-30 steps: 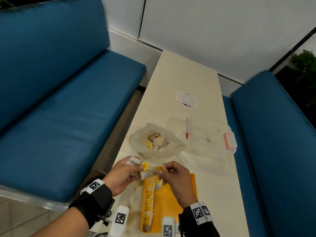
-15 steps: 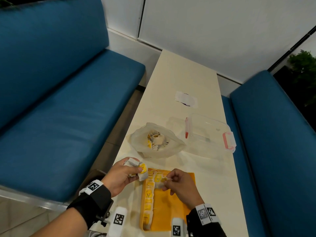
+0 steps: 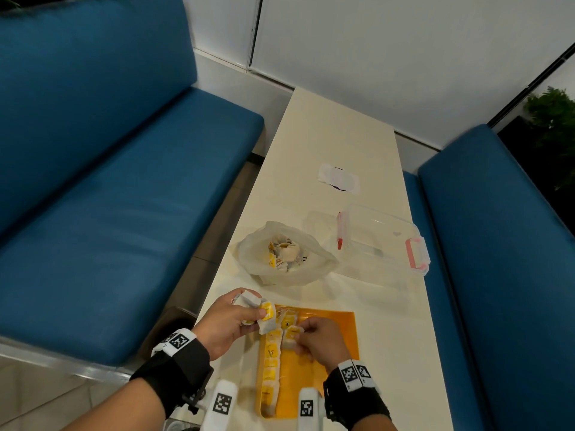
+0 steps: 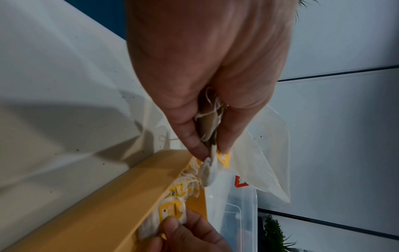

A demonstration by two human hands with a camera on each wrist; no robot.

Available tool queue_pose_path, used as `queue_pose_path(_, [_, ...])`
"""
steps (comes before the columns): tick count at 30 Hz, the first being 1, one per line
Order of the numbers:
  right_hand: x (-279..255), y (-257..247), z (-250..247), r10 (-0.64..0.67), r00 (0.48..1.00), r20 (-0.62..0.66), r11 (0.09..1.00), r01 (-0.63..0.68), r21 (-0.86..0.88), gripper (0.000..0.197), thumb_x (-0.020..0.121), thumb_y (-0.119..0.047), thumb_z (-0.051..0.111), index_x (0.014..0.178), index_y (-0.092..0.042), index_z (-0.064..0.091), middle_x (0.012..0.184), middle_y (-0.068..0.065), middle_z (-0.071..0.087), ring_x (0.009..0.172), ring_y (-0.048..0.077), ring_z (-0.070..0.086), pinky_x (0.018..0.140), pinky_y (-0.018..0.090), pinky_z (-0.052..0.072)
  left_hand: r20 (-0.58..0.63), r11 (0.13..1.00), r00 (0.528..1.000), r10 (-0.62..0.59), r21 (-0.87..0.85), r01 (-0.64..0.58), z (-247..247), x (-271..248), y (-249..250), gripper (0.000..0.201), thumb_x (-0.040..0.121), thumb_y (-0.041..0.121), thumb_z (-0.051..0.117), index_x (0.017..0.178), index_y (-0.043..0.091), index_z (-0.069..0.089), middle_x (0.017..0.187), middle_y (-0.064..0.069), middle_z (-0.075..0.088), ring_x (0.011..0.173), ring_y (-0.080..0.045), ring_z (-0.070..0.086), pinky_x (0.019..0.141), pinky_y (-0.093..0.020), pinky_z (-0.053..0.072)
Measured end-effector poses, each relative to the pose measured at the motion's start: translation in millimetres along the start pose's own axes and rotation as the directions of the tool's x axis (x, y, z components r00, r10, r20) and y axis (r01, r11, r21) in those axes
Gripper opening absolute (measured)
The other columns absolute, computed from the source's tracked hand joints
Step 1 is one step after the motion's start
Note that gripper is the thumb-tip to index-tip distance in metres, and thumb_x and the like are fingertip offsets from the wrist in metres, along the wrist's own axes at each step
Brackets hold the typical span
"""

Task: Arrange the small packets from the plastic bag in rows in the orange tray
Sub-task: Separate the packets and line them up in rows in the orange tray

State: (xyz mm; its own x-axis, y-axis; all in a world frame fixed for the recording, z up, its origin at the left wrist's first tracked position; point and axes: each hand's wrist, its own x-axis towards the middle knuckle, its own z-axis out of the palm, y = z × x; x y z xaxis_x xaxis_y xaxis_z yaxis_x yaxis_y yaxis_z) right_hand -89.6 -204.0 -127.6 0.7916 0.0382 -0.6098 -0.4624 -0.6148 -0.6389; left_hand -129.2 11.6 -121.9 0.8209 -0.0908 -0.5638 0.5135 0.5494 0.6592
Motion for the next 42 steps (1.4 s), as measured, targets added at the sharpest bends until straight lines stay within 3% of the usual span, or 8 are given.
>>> queue_pose_path(8, [8.3, 2.8, 8.5, -0.008, 0.998, -0.063, 0.999, 0.010, 0.036, 0.005, 0.084, -0.002, 0.071, 0.086, -0.005, 0.067, 0.068, 0.012, 0.071, 0.046, 0.012, 0.061, 0.042, 0.022, 0.044, 0.000, 0.999, 1.000, -0.016, 0.029, 0.016, -1.5, 2.0, -4.2, 0.027, 0.085, -0.011, 0.071, 0.106, 0.006, 0.065, 0.118, -0.028, 0.069, 0.114, -0.042, 0.067, 0.082, -0.039, 0.062])
queue_pose_path(17, [10.2, -0.4, 14.1, 0.001, 0.993, -0.121, 1.000, -0.003, -0.015, 0.010, 0.082, -0.007, 0.072, 0.081, -0.004, 0.062, 0.055, 0.009, 0.066, 0.036, 0.012, 0.055, 0.040, 0.022, 0.042, 0.003, 0.998, 1.000, -0.017, 0.061, 0.017, -2.0, 5.3, -6.3, 0.026, 0.085, -0.009, 0.071, 0.107, 0.004, 0.065, 0.108, -0.022, 0.071, 0.102, -0.034, 0.071, 0.089, -0.044, 0.059])
queue_pose_path(21, [4.2, -3.3, 7.5, -0.089, 0.969, -0.229, 0.991, 0.062, -0.122, 0.014, 0.078, -0.019, 0.076, 0.075, -0.015, 0.063, 0.066, 0.001, 0.069, 0.059, 0.016, 0.064, 0.057, 0.031, 0.053, 0.018, 0.997, 1.000, -0.009, 0.077, 0.008, -2.8, 4.7, -2.6, 0.027, 0.085, -0.008, 0.073, 0.108, 0.005, 0.065, 0.113, -0.024, 0.072, 0.108, -0.037, 0.070, 0.089, -0.044, 0.060])
queue_pose_path(23, [-3.7, -8.9, 2.3, -0.189, 0.949, -0.254, 0.981, 0.168, -0.102, 0.012, 0.079, -0.019, 0.076, 0.075, -0.018, 0.066, 0.071, -0.001, 0.069, 0.066, 0.015, 0.064, 0.062, 0.028, 0.054, 0.039, 0.995, 0.999, 0.007, 0.102, -0.011, -2.6, 4.3, -0.2, 0.027, 0.085, -0.007, 0.073, 0.106, 0.006, 0.065, 0.110, -0.022, 0.072, 0.103, -0.034, 0.071, 0.086, -0.042, 0.061])
queue_pose_path(26, [-17.3, -26.7, -1.9, -0.273, 0.952, -0.141, 0.952, 0.288, 0.101, 0.014, 0.079, -0.019, 0.081, 0.085, -0.018, 0.069, 0.081, 0.004, 0.071, 0.064, 0.018, 0.067, 0.050, 0.020, 0.048, 0.060, 0.987, 0.998, 0.029, 0.156, -0.038, 1.2, 4.5, 1.9, 0.027, 0.084, -0.006, 0.074, 0.106, 0.005, 0.064, 0.105, -0.020, 0.070, 0.096, -0.029, 0.071, 0.080, -0.038, 0.061])
queue_pose_path(29, [-20.9, -38.3, -0.5, -0.322, 0.947, -0.017, 0.942, 0.322, 0.098, 0.022, 0.076, -0.018, 0.083, 0.095, -0.022, 0.071, 0.090, 0.004, 0.072, 0.065, 0.014, 0.066, 0.058, 0.023, 0.054, 0.092, 0.986, 0.995, 0.031, 0.162, -0.046, 8.0, 3.5, 3.1, 0.025, 0.086, -0.004, 0.074, 0.107, 0.004, 0.064, 0.103, -0.019, 0.071, 0.095, -0.028, 0.072, 0.074, -0.033, 0.059])
queue_pose_path(31, [-21.2, -40.9, 1.6, -0.341, 0.940, -0.006, 0.939, 0.341, 0.056, 0.021, 0.076, -0.013, 0.081, 0.093, -0.022, 0.072, 0.088, 0.004, 0.071, 0.065, 0.012, 0.065, 0.065, 0.027, 0.057, 0.105, 0.991, 0.994, 0.028, 0.129, -0.041, 11.0, 3.4, 2.9, 0.023, 0.089, 0.000, 0.072, 0.110, 0.003, 0.063, 0.107, -0.020, 0.072, 0.098, -0.031, 0.073, 0.077, -0.035, 0.060])
queue_pose_path(42, [-23.4, -37.4, 0.7, -0.344, 0.937, -0.057, 0.935, 0.347, 0.076, 0.011, 0.080, -0.006, 0.077, 0.082, -0.013, 0.069, 0.070, 0.001, 0.069, 0.057, 0.015, 0.064, 0.058, 0.027, 0.051, -0.007, 0.999, 1.000, 0.024, 0.047, -0.024, 2.7, 9.5, -1.7, 0.026, 0.090, -0.003, 0.070, 0.115, -0.002, 0.064, 0.112, -0.027, 0.069, 0.100, -0.033, 0.072, 0.083, -0.041, 0.062])
